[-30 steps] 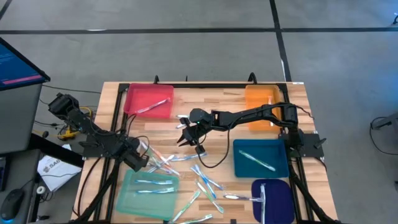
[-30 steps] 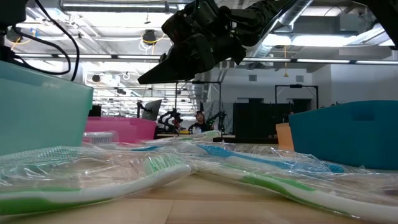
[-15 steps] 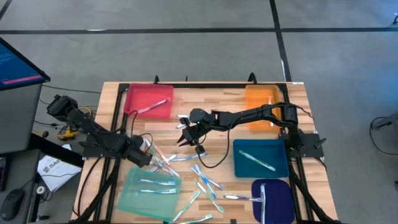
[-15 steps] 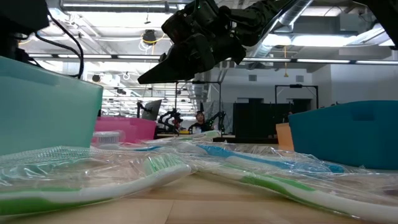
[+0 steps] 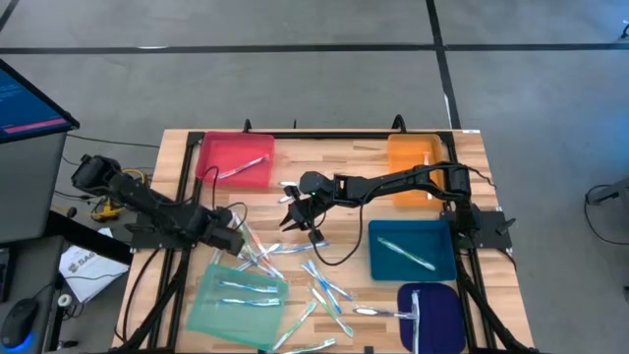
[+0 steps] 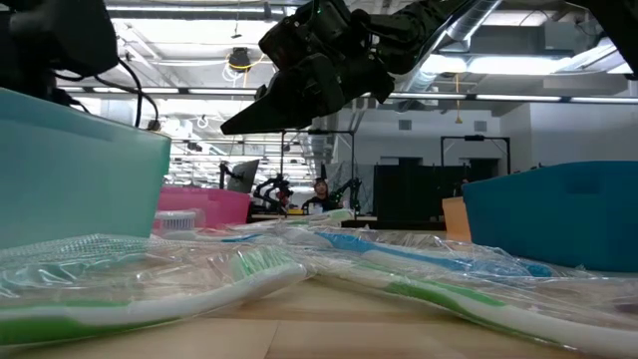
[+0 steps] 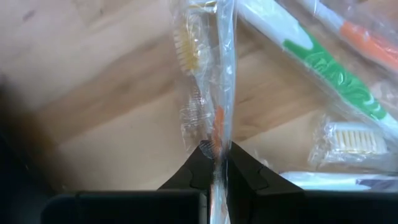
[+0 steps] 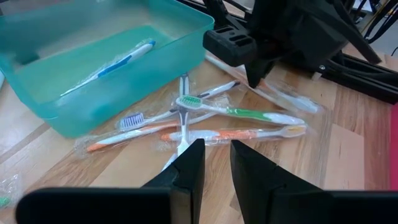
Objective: Pick & Place Toothbrushes
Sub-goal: Put the orange toothbrush into the orange bin
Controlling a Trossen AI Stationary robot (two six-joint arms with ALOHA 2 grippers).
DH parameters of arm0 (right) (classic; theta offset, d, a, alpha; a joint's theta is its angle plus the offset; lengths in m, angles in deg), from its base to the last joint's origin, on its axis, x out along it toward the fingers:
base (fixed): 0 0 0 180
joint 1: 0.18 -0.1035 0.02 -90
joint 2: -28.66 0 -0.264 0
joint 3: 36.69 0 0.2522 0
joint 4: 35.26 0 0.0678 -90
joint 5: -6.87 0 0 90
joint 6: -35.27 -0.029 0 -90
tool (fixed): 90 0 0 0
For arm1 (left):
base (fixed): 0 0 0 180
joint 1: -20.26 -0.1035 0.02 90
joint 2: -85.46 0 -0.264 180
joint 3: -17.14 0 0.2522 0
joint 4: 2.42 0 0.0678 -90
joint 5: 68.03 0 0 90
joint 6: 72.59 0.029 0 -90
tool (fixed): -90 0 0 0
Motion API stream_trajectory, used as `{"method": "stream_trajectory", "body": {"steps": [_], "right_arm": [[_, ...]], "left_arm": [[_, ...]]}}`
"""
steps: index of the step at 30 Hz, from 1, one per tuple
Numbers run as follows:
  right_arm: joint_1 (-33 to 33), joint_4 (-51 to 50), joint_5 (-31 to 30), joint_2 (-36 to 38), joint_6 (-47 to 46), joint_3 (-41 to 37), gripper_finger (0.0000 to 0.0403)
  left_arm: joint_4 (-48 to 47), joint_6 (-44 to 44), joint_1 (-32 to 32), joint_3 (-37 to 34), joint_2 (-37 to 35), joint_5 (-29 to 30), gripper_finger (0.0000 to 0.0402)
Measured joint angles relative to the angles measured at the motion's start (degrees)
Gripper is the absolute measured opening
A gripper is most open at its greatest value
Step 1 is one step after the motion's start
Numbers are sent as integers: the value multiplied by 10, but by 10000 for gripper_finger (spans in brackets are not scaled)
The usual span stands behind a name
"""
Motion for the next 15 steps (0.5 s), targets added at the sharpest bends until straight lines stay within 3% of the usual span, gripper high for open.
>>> {"method": "stream_trajectory", "body": {"steps": [15], "right_arm": [[0, 2, 0, 0, 0, 0, 71]], "left_arm": [[-1, 245, -93, 17, 0, 28, 11]]}}
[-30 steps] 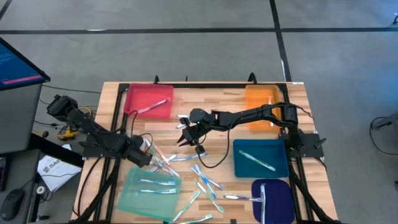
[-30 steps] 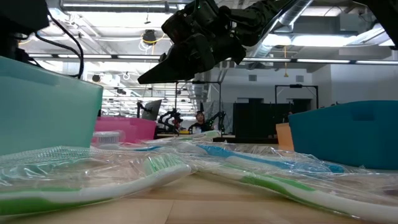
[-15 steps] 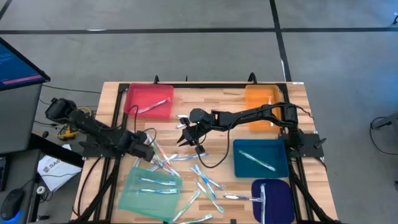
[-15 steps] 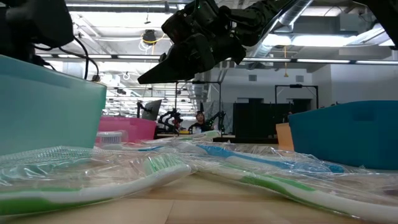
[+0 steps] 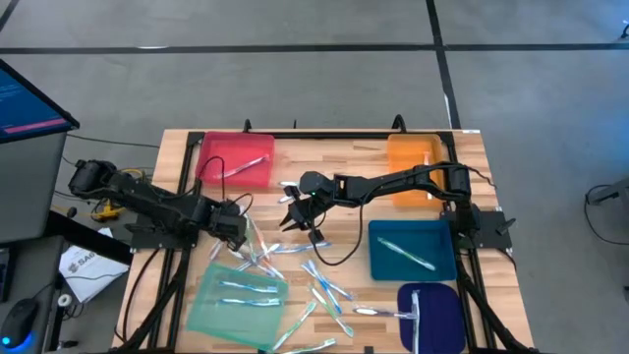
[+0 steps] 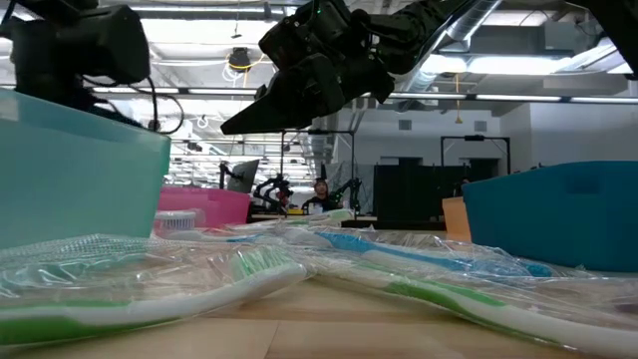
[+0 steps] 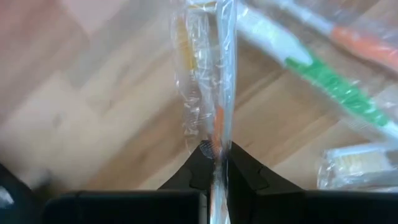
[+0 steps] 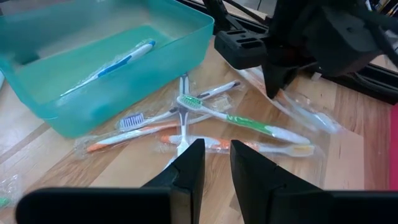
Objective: Pick & Place Toothbrushes
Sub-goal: Put the orange toothbrush into the orange bin
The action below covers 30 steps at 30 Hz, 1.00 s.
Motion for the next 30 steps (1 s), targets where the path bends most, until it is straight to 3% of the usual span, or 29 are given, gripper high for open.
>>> {"method": "stream_trajectory", "body": {"steps": [5, 14, 20, 25, 30], "right_arm": [[0, 1, 0, 0, 0, 0, 71], [0, 3, 0, 0, 0, 0, 71], [0, 9, 0, 0, 0, 0, 71], [0, 10, 0, 0, 0, 0, 71], [0, 10, 0, 0, 0, 0, 71]], "left_arm": [[2, 89, -21, 26, 0, 29, 16], [21, 222, -65, 33, 0, 25, 15], [50, 254, -85, 33, 0, 24, 17], [58, 254, -88, 33, 0, 24, 54], [70, 253, -88, 33, 0, 16, 125]]}}
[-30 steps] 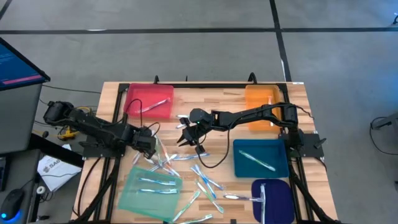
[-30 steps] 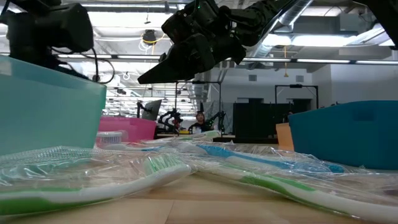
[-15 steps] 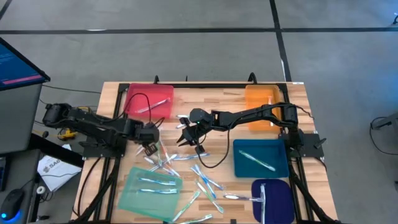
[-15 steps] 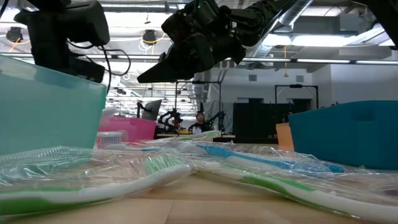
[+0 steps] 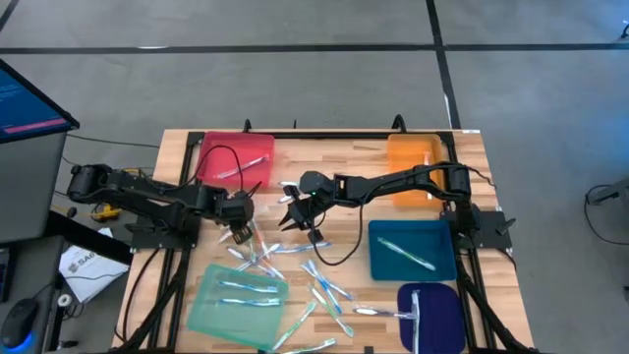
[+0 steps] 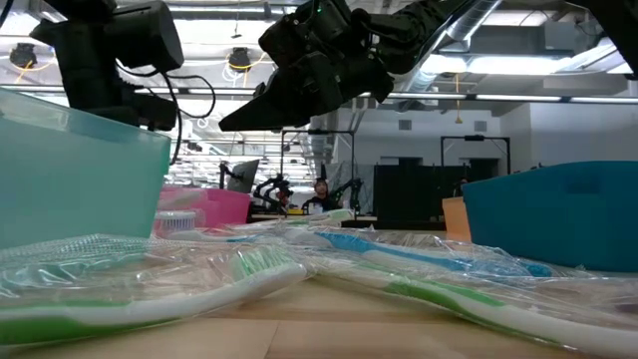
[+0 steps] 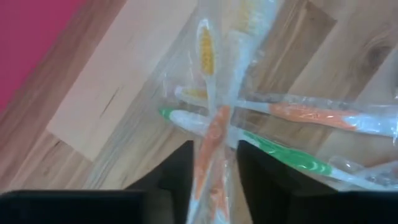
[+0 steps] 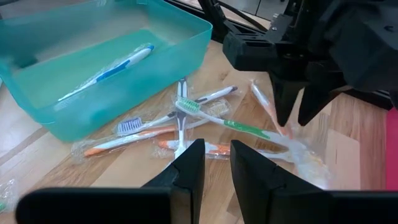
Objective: Pick & Place Toothbrushes
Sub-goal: Put the orange toothbrush into the orange bin
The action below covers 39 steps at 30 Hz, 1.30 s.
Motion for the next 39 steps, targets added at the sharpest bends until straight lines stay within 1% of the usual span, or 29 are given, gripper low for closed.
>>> {"method": "stream_trajectory", "body": {"steps": [4, 6, 8, 12, 18, 21, 25, 27, 29, 32, 35, 39], "right_arm": [[0, 0, 0, 0, 0, 0, 71], [0, 0, 0, 0, 0, 0, 71], [0, 0, 0, 0, 0, 0, 71], [0, -1, 0, 0, -5, 0, 71], [0, -1, 0, 0, -5, 0, 71], [0, -1, 0, 0, -5, 0, 71], [0, -1, 0, 0, -5, 0, 71], [0, -1, 0, 0, -5, 0, 71], [0, -1, 0, 0, -5, 0, 71], [0, -1, 0, 0, -13, 0, 71], [0, -4, 0, 0, -15, 0, 71], [0, -6, 0, 0, -15, 0, 71]], "left_arm": [[-1, -15, 0, 0, -2, -1, 185], [-2, -22, 0, 0, -5, 16, 203], [-2, -23, 0, 0, -5, 29, 213], [-4, 4, 1, 0, -5, 31, 212], [6, 75, 2, 0, -5, 37, 185], [36, 103, 2, 0, -5, 37, 175], [79, 156, 2, 0, -5, 38, 173], [83, 190, 2, 0, -5, 41, 177], [83, 199, 2, 0, -5, 40, 185], [83, 193, 2, 0, -5, 8, 205], [75, 163, 6, 0, -5, -22, 227], [68, 152, 14, -3, -5, 0, 240]]}}
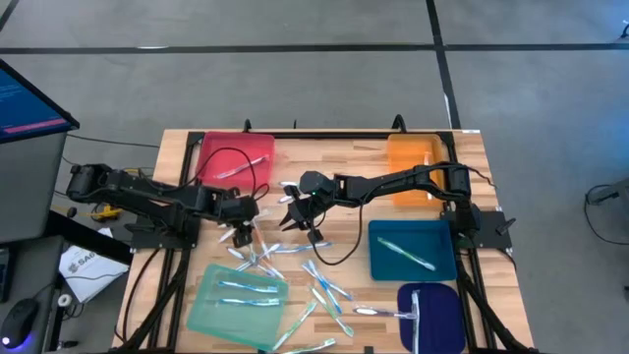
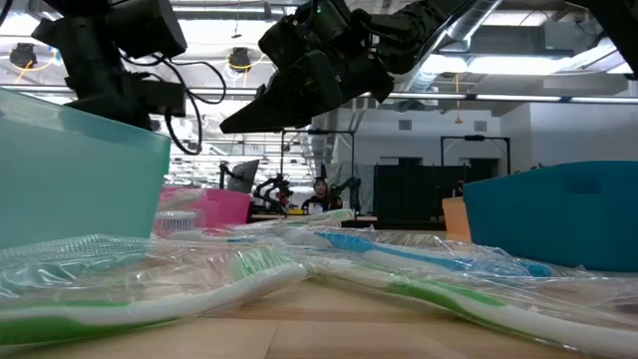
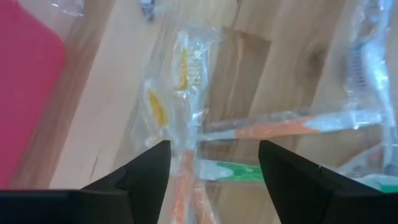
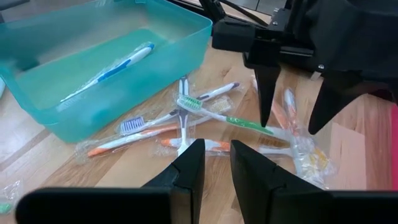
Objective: Pick & Place Toothbrushes
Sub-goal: Put the orange toothbrush into the orange bin
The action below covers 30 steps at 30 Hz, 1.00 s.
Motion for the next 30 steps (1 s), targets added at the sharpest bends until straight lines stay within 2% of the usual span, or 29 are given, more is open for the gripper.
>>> {"method": "stream_trajectory", "body": {"steps": [7, 18, 30], "right_arm": [[0, 0, 0, 0, 0, 0, 71], [0, 1, 0, 0, 0, 0, 71], [0, 1, 0, 0, 0, 0, 71]], "left_arm": [[1, -5, 0, -18, 0, 2, 226], [5, 1, 0, -18, 6, 4, 169], [17, 12, 0, -19, 43, 16, 155]]}}
